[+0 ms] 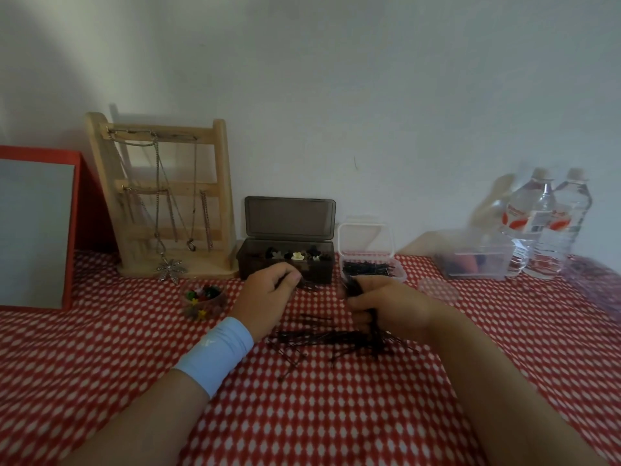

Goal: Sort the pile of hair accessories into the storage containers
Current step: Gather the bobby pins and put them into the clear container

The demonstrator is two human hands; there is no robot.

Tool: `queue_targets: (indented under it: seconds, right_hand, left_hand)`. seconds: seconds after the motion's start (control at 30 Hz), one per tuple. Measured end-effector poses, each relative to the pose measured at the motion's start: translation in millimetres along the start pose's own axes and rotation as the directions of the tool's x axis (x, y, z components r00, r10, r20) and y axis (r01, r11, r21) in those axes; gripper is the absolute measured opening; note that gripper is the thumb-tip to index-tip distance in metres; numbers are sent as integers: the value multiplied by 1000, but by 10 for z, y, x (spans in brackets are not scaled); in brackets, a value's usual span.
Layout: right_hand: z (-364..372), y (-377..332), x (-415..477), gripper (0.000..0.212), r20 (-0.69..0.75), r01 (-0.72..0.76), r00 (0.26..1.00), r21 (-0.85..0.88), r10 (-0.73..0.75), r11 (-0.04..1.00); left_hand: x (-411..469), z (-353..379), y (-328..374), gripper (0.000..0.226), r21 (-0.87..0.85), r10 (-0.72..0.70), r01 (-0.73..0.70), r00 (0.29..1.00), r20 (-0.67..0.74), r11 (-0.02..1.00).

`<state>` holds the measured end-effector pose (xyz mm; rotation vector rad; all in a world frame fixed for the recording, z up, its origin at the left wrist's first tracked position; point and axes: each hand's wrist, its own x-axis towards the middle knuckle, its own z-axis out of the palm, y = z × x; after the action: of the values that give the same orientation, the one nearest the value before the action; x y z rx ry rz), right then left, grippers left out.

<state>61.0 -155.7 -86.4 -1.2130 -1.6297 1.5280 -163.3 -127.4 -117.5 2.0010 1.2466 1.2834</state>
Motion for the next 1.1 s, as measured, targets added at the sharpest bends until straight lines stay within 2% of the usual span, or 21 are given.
queue_targets:
  seconds: [0.07,0.17,0.23,0.3,0.4,0.47,0.53,0.63,0.73,0.77,0.83,0.9,0.93,1.0,1.1]
  right_hand:
    - [8,-13,1,21,1,28,1000,135,-28,991]
    - [42,-29,30,23,-6,55,998,300,-56,952]
    - [90,-30,48,23,25,52,998,355,-65,933]
    - [145,-39,53,23,52,59,995,382,-85,922]
    - [200,-55,40,24,54,71,994,378,-99,923]
    - [225,-59,25,24,58,73,993,339,-99,938]
    - [251,-52,22,20,61,74,994,295,-96,953]
    - [260,-16,48,16,49,91,993,245,-106,965]
    - [245,-9,42,15,62,94,992,234,-112,968]
    - [240,-18,38,14,70,105,990,253,-126,962]
    - [221,-62,27,15,68,159,979,333,-192,929]
    - [191,-128,20,15,23,243,958,468,-286,850]
    - [182,-157,17,14,-15,282,945,542,-326,792]
    - [178,-200,19,18,-133,353,927,627,-351,695]
    - [201,-209,40,25,-284,450,893,605,-350,657]
  left_hand:
    - [-6,-17,-9,27,-22,1,-1,1000,7,1000]
    - [-38,-39,7,33,-82,24,-10,984,177,997]
    - [-62,-7,37,37,-40,46,-36,960,277,999]
    - [-73,40,83,38,15,86,-94,955,283,995]
    - [-65,93,175,35,-22,209,-208,974,93,978]
    - [-49,98,241,37,-130,221,-219,975,4,967]
    - [-47,92,294,40,-186,215,-199,974,74,962]
    - [-78,99,315,39,-116,222,-202,955,198,972]
    - [-77,111,312,38,-76,256,-246,946,198,966]
    - [-75,121,329,38,-117,243,-224,953,184,968]
    - [-73,153,383,35,-321,107,-59,985,133,945]
    - [-69,178,431,31,-506,-53,129,986,161,853]
    - [-61,188,437,28,-515,-85,185,973,213,837]
    - [-71,202,467,23,-400,-94,239,932,350,885]
    - [-107,252,557,14,-260,-144,287,877,458,922]
